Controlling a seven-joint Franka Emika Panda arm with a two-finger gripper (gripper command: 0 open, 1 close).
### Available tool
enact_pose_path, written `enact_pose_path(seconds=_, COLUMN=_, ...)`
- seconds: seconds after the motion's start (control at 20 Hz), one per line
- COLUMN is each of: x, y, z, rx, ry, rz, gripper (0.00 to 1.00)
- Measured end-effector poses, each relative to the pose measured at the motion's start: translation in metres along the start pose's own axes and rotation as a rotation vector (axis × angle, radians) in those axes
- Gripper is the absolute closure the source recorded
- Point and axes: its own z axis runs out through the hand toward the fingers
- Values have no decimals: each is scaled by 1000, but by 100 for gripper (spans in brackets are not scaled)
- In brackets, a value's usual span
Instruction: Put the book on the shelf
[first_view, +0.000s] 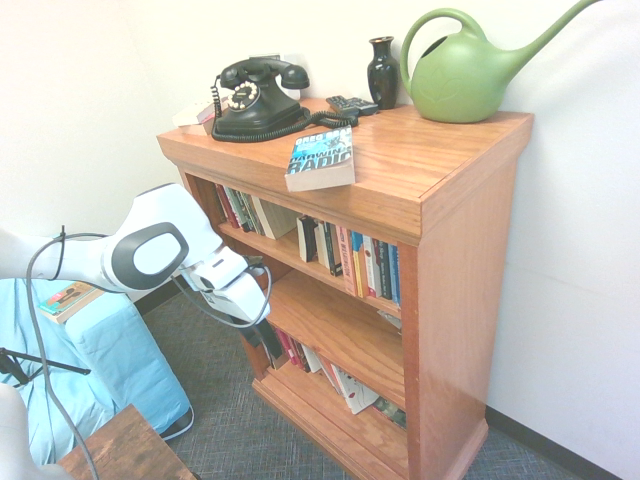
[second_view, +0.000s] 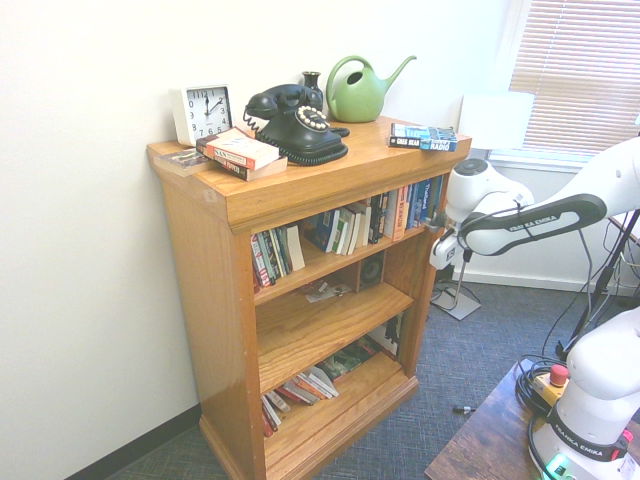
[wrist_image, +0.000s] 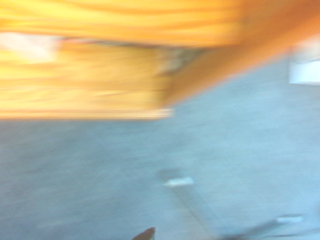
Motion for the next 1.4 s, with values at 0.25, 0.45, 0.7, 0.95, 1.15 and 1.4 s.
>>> enact_pose_path(seconds=0.25, x=25, y=44, z=-47, rx=-115, ry=261, rz=-61, gripper=0)
enact_pose_path(seconds=0.45, x=51, y=45, z=-71, rx=-217, ry=462, rz=-175, gripper=0)
enact_pose_path(seconds=0.7, x=89, y=23, z=-115, rx=-287, ry=727, rz=-317, gripper=0)
enact_pose_path(seconds=0.95, x=93, y=2, z=-143, rx=-287, ry=922, rz=-435, gripper=0)
enact_pose_path(seconds=1.15, x=94, y=-3, z=-133, rx=-285, ry=934, rz=-481, gripper=0)
enact_pose_path(seconds=1.4, x=89, y=-33, z=-143, rx=-238, ry=969, rz=-535, gripper=0)
